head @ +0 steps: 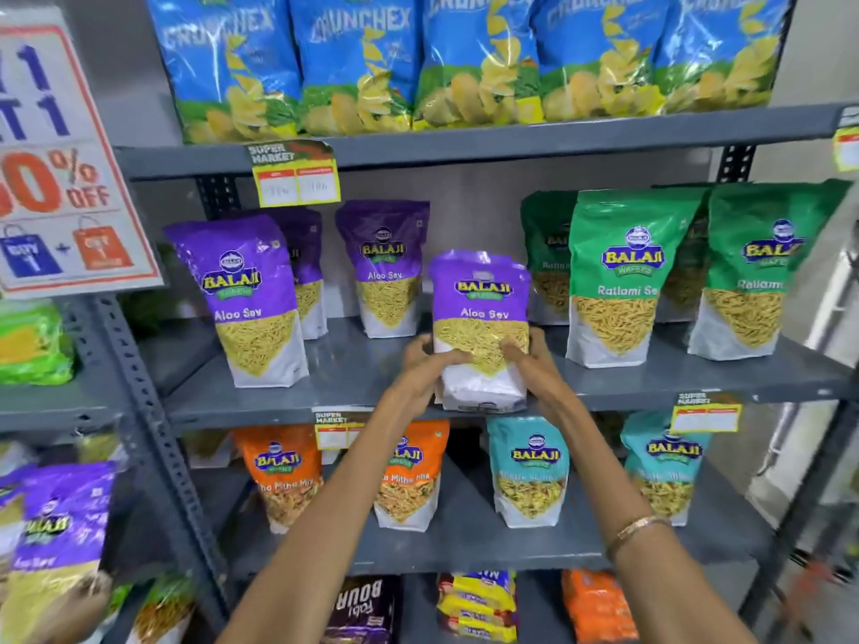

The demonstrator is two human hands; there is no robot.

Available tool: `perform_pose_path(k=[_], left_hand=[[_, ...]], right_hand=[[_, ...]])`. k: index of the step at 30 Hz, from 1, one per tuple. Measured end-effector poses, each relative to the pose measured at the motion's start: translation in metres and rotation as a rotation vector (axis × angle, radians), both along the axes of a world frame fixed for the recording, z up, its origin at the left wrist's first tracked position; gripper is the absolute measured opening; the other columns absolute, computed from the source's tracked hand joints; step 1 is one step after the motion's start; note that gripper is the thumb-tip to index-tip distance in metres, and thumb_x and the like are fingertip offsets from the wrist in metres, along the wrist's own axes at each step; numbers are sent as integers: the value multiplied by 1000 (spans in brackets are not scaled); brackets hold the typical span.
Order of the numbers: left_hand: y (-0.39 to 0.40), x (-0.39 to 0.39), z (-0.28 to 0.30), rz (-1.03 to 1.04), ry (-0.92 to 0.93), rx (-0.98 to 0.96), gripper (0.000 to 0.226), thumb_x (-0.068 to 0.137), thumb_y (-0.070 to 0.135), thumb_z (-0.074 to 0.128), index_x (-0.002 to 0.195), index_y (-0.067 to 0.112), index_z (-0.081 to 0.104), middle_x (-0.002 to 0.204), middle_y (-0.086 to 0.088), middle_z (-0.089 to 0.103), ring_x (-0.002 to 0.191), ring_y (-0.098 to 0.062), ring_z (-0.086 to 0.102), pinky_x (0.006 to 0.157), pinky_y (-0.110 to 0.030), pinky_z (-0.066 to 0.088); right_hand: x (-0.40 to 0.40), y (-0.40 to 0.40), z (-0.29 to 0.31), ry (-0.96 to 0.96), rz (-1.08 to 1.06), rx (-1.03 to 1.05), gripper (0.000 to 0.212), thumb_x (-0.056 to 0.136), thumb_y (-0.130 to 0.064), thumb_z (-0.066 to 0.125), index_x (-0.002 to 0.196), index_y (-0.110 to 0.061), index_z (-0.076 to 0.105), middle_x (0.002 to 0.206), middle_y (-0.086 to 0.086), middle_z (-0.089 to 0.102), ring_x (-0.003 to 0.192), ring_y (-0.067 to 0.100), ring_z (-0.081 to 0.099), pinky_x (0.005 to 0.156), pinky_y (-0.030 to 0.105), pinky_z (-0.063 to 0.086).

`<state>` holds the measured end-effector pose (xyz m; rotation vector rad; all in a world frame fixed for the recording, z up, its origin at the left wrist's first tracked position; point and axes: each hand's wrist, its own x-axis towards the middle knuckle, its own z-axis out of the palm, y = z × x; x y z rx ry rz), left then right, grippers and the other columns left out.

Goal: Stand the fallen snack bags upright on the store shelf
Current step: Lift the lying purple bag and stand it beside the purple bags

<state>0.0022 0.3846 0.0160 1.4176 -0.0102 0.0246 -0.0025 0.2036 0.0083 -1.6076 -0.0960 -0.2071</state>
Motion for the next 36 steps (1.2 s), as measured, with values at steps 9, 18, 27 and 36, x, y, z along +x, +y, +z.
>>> perform_pose_path(k=[9,18,27,36], left_hand=[[-1,-129,7,155,-408,-105,64,65,-6,81,122,13,60,118,-12,74,109,-27,71,94,-45,59],[12,-190,34,107,-581,-88,73,59,8,86,124,18,55,115,-7,70,111,-26,66,97,-46,54],[34,-176,22,150,-560,-19,67,62,-16,82,118,15,61,112,-6,75,105,-21,71,86,-32,59],[84,-66,8,213,-409,85,80,62,-24,81,129,13,55,116,1,76,106,-12,72,86,-30,61]], right_hand=[[-145,10,22,-399,-13,-5,39,103,-14,56,139,-10,42,126,2,64,112,4,63,93,18,49],[-202,13,39,-587,81,63,45,100,-11,55,142,-9,38,127,-13,60,121,4,59,97,17,47],[-175,18,31,-442,280,95,42,97,-14,60,138,-17,49,127,-10,69,122,10,65,97,25,54],[-38,61,14,-402,213,-27,46,93,-10,68,136,-8,51,129,11,68,117,22,67,97,41,55]])
